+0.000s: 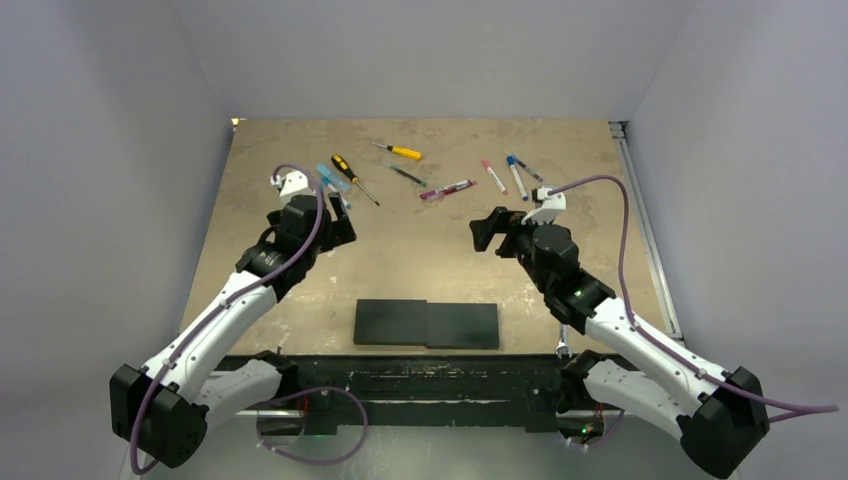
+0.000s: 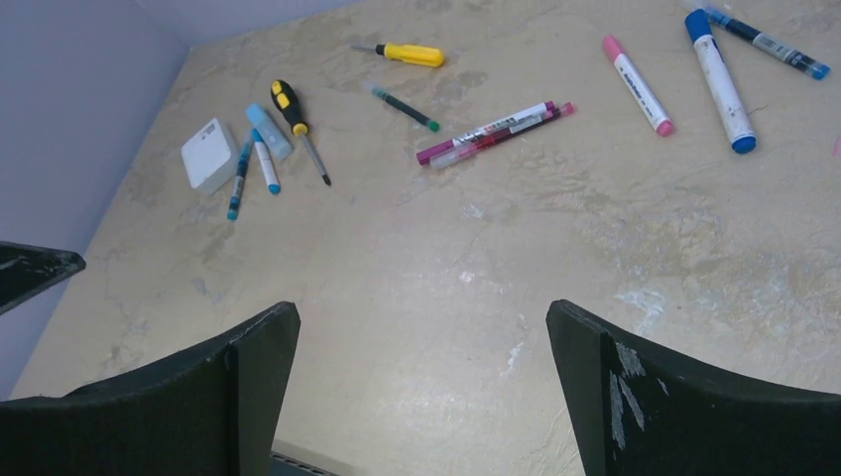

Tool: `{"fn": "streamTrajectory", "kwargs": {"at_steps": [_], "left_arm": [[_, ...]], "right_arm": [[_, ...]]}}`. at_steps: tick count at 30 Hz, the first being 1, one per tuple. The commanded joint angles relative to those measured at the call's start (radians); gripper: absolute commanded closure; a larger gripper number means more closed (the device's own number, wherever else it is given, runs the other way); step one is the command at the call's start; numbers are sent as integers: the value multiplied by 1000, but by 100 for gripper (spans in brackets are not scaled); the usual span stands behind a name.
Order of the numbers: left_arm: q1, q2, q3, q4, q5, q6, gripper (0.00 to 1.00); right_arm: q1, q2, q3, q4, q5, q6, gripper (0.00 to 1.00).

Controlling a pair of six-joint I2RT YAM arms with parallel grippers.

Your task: Open the pen caps

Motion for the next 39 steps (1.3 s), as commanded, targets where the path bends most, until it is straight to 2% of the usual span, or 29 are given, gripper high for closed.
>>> {"fn": "streamTrajectory", "kwargs": {"at_steps": [1, 7, 14, 19, 23, 26, 29, 31, 36, 39], "left_arm": [[3, -2, 23, -16, -32, 13, 1], [3, -67, -3, 30, 4, 55, 1], [3, -60, 7, 25, 46, 87, 3], [-11, -50, -2, 32, 68, 89, 5], [-40, -3, 7, -12, 18, 51, 7], [-101, 23, 6, -19, -15, 18, 10], [-244, 59, 24, -43, -134, -14, 10], [-307, 72, 32, -54, -170, -36, 9], [-310, -23, -27, 22, -143, -36, 7], [-310, -86, -63, 68, -148, -47, 3]], "right_arm": [[-1, -27, 40, 65, 63, -5, 1], [-1, -80, 10, 80, 107, -27, 1], [-1, -50, 61, 22, 21, -107, 2], [0, 47, 115, -29, 10, -105, 6], [-2, 164, 176, -148, 31, 15, 3], [-6, 202, 196, -184, 82, 86, 1], [-18, 181, 196, -197, 110, 119, 1], [-42, 157, 194, -218, 106, 126, 1], [-136, 65, 158, -288, 84, 129, 1], [-288, 11, 128, -331, 33, 133, 4]]}}
